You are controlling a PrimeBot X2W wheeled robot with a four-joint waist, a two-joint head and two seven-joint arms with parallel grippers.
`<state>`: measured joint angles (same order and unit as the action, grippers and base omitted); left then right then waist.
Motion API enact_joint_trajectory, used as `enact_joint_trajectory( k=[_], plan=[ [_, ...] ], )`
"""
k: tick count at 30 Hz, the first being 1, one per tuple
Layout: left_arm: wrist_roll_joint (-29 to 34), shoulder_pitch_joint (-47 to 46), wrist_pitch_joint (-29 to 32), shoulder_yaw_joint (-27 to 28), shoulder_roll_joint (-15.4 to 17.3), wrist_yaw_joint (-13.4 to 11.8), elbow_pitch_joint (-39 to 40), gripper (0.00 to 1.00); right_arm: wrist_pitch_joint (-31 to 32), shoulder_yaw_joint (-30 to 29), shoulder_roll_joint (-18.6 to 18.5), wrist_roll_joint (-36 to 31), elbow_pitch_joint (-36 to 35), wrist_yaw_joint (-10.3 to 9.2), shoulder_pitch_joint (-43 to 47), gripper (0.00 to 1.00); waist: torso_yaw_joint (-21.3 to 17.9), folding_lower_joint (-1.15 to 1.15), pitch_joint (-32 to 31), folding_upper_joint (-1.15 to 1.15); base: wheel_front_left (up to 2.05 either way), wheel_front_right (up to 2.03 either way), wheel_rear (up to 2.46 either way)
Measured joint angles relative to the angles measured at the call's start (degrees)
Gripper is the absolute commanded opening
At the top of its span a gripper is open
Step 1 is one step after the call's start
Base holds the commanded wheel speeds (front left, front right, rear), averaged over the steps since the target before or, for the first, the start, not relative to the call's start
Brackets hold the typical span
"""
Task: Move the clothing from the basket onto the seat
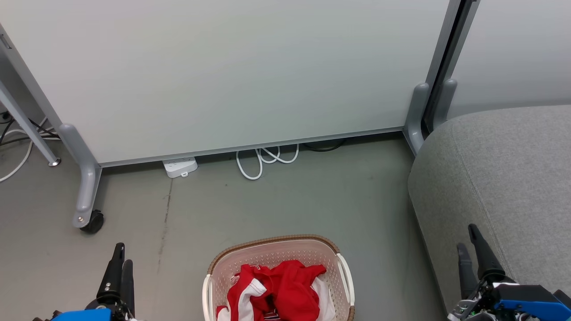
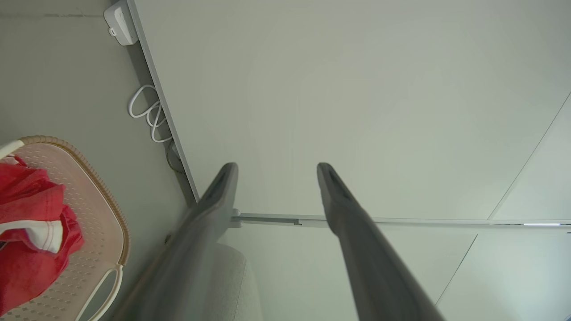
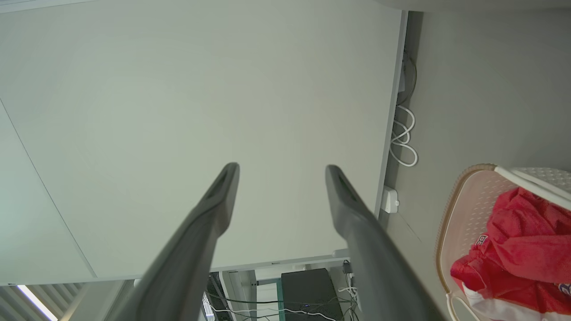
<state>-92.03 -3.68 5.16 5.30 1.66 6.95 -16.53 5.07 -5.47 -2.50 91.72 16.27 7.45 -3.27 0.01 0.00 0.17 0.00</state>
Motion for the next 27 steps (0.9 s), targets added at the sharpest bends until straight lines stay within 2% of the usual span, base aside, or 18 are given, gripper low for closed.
enact_joint_trajectory(
  k=[6,18,27],
  plan=[
    [4.3,0.0,-1.7,-1.2,0.0,-0.9,0.5,1.00,-1.6,0.5,0.0,-4.4,-0.1,0.00,0.0,1.00,0.0,0.00,0.0,0.00,0.00,0.00,0.00],
    [19.8,0.0,-4.7,-4.8,0.2,-3.3,2.0,1.00,-4.5,1.2,0.0,-22.2,-1.1,0.00,0.0,1.00,0.1,0.00,-0.1,0.00,0.00,0.00,0.00],
    [30.0,0.0,-6.7,-6.9,0.3,-3.9,3.0,1.00,-5.3,1.7,0.0,-33.1,-2.4,0.00,0.0,1.00,0.2,0.00,-0.3,0.00,0.00,0.00,0.00]
  ],
)
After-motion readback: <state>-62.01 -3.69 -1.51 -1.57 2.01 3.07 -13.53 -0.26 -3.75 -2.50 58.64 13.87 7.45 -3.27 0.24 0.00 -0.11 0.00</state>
